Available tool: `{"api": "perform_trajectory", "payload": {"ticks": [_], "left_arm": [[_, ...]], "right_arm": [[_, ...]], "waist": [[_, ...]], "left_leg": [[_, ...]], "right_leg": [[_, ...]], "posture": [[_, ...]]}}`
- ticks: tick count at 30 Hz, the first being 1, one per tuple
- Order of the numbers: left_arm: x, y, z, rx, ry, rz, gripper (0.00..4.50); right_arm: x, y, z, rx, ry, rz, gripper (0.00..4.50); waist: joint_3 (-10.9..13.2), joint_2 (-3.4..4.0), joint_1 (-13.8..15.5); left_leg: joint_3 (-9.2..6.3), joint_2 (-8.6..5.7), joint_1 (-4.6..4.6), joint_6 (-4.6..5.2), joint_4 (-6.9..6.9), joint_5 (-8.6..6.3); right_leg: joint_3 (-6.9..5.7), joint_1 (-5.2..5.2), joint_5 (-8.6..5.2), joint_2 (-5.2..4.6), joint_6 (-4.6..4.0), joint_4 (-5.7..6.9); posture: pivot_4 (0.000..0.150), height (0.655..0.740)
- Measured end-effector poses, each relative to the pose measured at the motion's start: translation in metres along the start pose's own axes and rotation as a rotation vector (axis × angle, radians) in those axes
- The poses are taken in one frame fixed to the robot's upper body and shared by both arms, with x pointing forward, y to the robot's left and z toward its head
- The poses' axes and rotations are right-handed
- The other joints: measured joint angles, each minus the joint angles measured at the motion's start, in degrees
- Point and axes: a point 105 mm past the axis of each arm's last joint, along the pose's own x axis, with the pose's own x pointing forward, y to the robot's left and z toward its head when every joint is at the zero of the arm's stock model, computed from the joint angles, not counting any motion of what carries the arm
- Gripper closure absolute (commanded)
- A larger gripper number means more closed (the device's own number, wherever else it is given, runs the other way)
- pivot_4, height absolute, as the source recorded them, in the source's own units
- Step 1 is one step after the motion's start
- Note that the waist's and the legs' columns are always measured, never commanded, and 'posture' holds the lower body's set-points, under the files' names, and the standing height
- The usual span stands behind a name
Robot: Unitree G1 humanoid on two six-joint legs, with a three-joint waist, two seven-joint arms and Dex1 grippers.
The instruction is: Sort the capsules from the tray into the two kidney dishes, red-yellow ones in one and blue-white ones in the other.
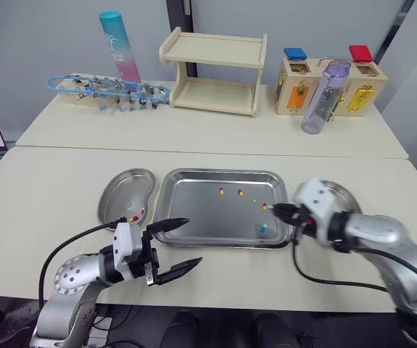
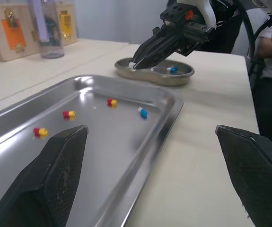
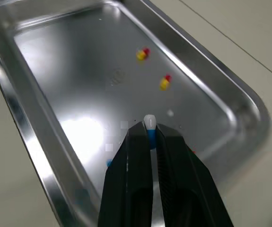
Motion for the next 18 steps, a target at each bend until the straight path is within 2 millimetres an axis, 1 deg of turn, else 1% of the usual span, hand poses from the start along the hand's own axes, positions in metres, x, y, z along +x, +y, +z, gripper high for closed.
{"api": "perform_trajectory", "payload": {"ticks": [3, 7, 9, 10, 12, 13, 18], "left_arm": [[0.007, -0.001, 0.003, -0.002, -0.019, -0.032, 0.00], [0.017, -0.002, 0.009, -0.003, -0.052, -0.070, 0.00], [0.020, -0.005, 0.008, -0.015, -0.062, -0.087, 0.00], [0.022, -0.006, 0.008, -0.019, -0.068, -0.092, 0.00], [0.024, -0.008, 0.007, -0.024, -0.069, -0.101, 0.00], [0.024, -0.008, 0.007, -0.024, -0.069, -0.101, 0.00], [0.024, -0.008, 0.009, -0.029, -0.086, -0.098, 0.00]], "right_arm": [[-0.025, -0.016, -0.014, 0.011, 0.063, -0.085, 4.48], [-0.056, -0.042, -0.045, 0.074, 0.187, -0.218, 4.48], [-0.064, -0.055, -0.062, 0.118, 0.244, -0.288, 4.48], [-0.065, -0.058, -0.066, 0.130, 0.258, -0.315, 4.48], [-0.066, -0.063, -0.070, 0.139, 0.265, -0.355, 3.83], [-0.066, -0.064, -0.070, 0.141, 0.261, -0.370, 3.62], [-0.065, -0.070, -0.063, 0.124, 0.226, -0.415, 2.11]], "waist": [[0.0, 0.01, -0.1], [0.0, 0.00, 0.2], [0.0, 0.00, 0.0], [0.0, 0.02, -0.2], [0.0, 0.05, -0.3], [0.0, 0.04, -0.3], [0.0, 0.04, 0.1]], "left_leg": [[0.01, 0.00, 0.00, 0.00, 0.00, 0.00], [0.02, -0.04, -0.02, 0.00, 0.03, 0.00], [0.04, -0.02, 0.00, 0.01, 0.02, 0.00], [0.04, 0.00, 0.00, 0.01, 0.02, 0.01], [0.04, 0.01, 0.01, 0.01, 0.01, 0.01], [0.04, 0.00, -0.01, 0.01, 0.02, 0.01], [0.04, -0.03, -0.03, 0.01, 0.03, 0.01]], "right_leg": [[0.01, 0.00, 0.00, 0.00, 0.00, 0.00], [0.01, 0.05, 0.01, -0.02, 0.01, -0.03], [0.03, 0.03, 0.01, 0.00, 0.02, -0.02], [0.03, 0.01, 0.01, 0.01, 0.01, 0.01], [0.04, 0.00, 0.01, 0.01, 0.01, 0.02], [0.04, 0.00, 0.01, 0.01, 0.01, 0.02], [0.04, 0.02, 0.01, -0.01, 0.02, -0.02]], "posture": [[0.150, 0.7400], [0.150, 0.7400], [0.150, 0.7400], [0.150, 0.7400], [0.150, 0.7400], [0.150, 0.7400], [0.150, 0.7400]]}}
